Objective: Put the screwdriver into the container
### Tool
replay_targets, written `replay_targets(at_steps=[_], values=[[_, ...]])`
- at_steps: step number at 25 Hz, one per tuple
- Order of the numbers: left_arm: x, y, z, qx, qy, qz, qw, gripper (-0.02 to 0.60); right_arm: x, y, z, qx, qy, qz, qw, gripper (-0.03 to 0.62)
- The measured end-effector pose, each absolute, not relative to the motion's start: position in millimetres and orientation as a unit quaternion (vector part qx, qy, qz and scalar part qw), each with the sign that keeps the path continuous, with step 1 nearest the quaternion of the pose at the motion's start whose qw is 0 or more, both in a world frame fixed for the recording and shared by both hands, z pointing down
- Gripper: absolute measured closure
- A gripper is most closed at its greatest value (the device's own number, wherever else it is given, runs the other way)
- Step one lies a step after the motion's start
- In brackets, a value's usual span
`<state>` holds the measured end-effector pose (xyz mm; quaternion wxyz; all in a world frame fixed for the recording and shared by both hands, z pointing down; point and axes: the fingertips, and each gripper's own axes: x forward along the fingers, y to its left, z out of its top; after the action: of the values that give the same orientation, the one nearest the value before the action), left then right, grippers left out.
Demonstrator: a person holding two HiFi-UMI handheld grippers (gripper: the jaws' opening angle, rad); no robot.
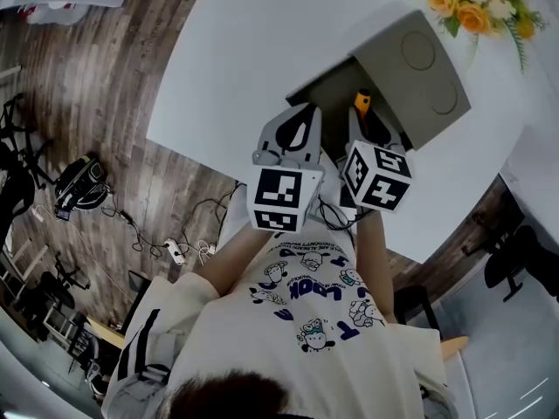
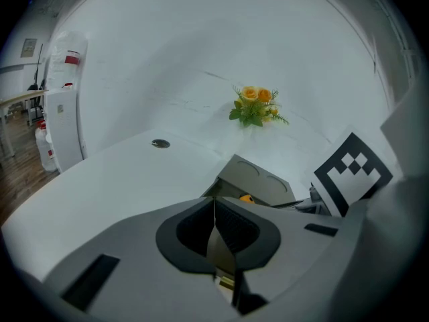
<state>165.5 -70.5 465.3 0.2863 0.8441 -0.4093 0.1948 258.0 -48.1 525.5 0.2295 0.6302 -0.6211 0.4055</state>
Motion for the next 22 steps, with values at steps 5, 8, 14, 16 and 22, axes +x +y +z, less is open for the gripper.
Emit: replay_targets(at_steps=[5,8,14,16,22], values=[[167.8,-70.4,468.0,0.843,-0.41,0.193,0.289,0.565,256.4,-49.2,535.4,0.622,-0.622,0.408,0.244,0.473],[167.2,-68.1,469.3,0.842,-0.411,0.194,0.292,0.565,254.7,-48.6,539.9,0.617,-0.621,0.411,0.255,0.473],[163.1,-65.7,473.3,0.838,-0.413,0.197,0.296,0.565,248.4,-47.7,549.1,0.601,-0.624,0.413,0.28,0.471],[160.9,-66.6,474.0,0.838,-0.414,0.197,0.296,0.565,246.6,-48.7,552.0,0.599,-0.624,0.409,0.29,0.47],[154.6,-68.9,474.8,0.836,-0.417,0.196,0.296,0.565,248.0,-51.3,552.0,0.611,-0.614,0.402,0.296,0.455]])
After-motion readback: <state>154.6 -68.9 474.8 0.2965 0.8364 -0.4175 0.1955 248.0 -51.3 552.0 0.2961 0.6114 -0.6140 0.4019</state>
